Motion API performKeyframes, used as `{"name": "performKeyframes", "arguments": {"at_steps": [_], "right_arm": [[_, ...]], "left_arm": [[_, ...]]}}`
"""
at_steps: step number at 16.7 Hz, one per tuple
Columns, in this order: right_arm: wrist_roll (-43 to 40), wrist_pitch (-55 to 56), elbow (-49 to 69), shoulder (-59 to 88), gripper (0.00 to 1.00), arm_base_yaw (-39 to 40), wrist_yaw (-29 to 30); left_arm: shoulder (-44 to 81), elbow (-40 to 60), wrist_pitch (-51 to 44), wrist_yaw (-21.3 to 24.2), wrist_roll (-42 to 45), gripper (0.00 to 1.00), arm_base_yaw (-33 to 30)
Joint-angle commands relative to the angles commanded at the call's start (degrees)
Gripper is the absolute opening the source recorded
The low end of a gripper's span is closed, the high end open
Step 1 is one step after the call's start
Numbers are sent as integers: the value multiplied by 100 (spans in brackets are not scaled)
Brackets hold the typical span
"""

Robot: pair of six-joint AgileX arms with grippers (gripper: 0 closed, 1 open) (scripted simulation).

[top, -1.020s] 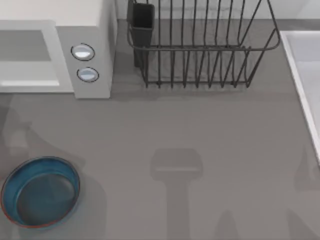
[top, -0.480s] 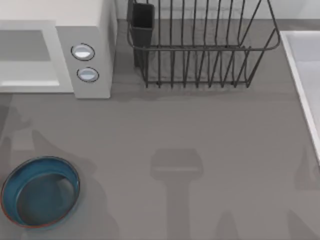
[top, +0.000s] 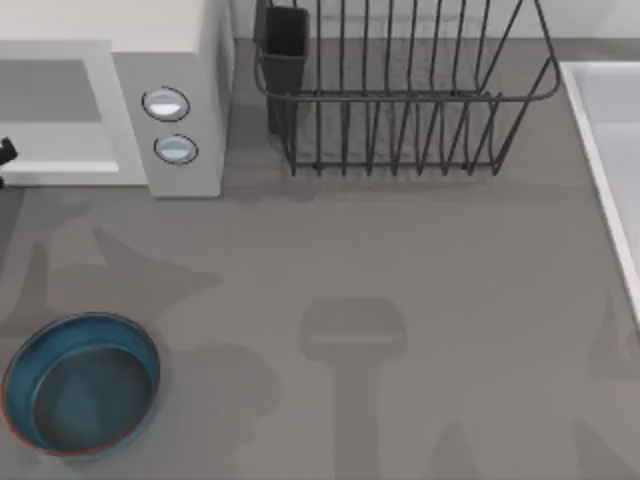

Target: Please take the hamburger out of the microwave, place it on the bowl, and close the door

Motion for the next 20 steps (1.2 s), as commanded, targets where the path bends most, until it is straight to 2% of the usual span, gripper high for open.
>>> {"name": "performKeyframes", "arguments": {"at_steps": [5,11,16,20], "right_arm": [[0,0,0,0,100,0,0],[0,0,0,0,100,0,0],[0,0,0,0,100,0,0],[0,0,0,0,100,0,0]], "left_arm": [[730,1586,-2727,-674,-2905,0,-949],[1804,3315,-6770,-1716,-7478,0,-2321],[2831,4126,-9901,-2565,-11013,0,-3418],[3581,4362,-11726,-3109,-12936,0,-4109]]}}
